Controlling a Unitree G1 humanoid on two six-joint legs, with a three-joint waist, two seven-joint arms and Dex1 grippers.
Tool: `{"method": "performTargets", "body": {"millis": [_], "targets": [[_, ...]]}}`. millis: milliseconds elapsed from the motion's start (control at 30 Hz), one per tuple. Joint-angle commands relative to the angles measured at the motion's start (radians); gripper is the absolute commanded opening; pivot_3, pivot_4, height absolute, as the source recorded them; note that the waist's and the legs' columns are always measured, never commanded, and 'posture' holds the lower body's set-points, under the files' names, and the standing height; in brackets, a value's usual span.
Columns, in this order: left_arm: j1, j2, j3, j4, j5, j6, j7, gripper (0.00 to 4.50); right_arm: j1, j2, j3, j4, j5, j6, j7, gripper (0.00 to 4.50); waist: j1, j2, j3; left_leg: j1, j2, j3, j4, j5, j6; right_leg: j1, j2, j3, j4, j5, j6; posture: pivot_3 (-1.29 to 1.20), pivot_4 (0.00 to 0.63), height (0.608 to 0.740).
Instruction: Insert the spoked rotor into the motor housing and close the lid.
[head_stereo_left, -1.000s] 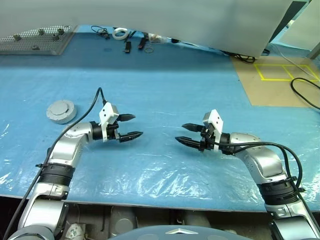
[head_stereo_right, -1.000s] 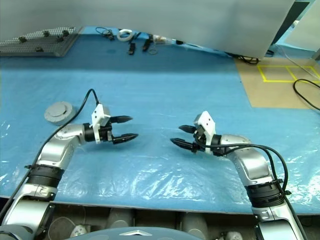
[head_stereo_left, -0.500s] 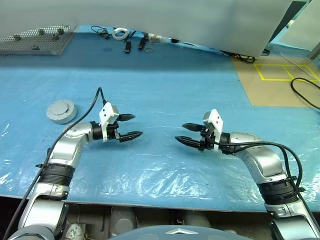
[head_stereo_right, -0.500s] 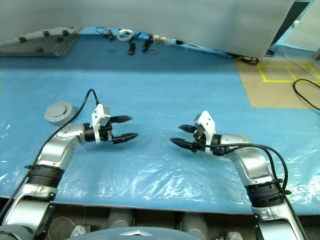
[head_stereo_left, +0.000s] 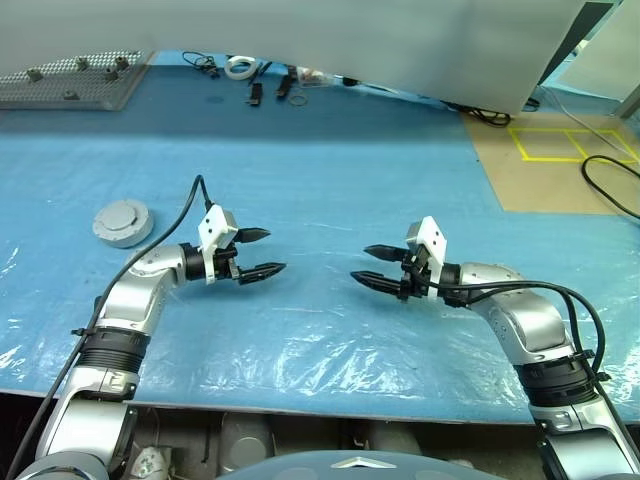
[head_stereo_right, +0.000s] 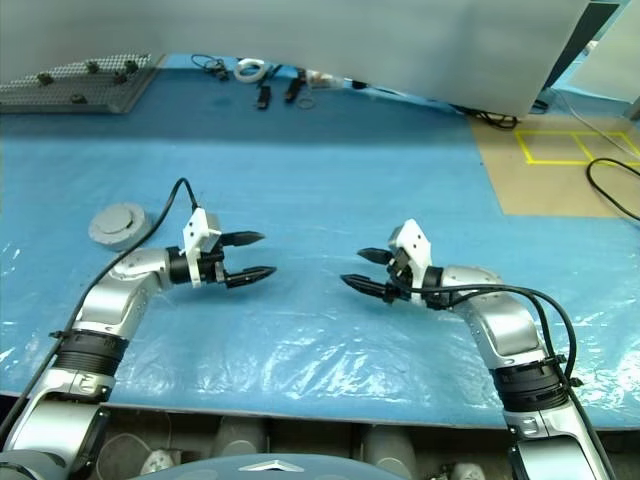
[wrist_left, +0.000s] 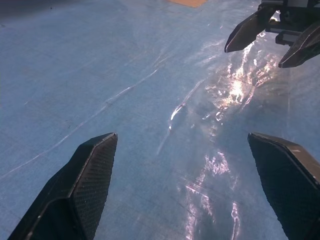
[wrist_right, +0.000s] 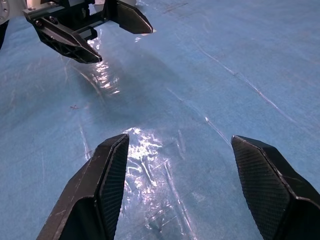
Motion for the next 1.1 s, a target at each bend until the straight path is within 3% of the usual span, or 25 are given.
{"method": "performTargets", "body": {"millis": [33, 1100], "targets": [[0.003, 0.006, 0.012, -0.035, -0.008, -0.010, 0.002, 4.39, -0.007, -0.008, -0.020, -0.017, 0.010, -0.021, 0.010, 3.42, 0.000, 0.000, 0.000, 0.000, 0.000, 0.000, 0.000, 0.000, 0.000, 0.000, 0.000, 0.000, 0.000, 0.000, 0.000, 0.00, 0.150, 0.740], [-0.006, 0.009, 0.014, -0.020, -0.007, -0.010, -0.001, 4.39, 0.000, 0.007, -0.015, -0.035, 0.015, -0.008, -0.009, 3.42, -0.001, 0.000, 0.000, 0.000, 0.000, 0.000, 0.000, 0.000, 0.000, 0.000, 0.000, 0.000, 0.000, 0.000, 0.000, 0.00, 0.150, 0.740]]}}
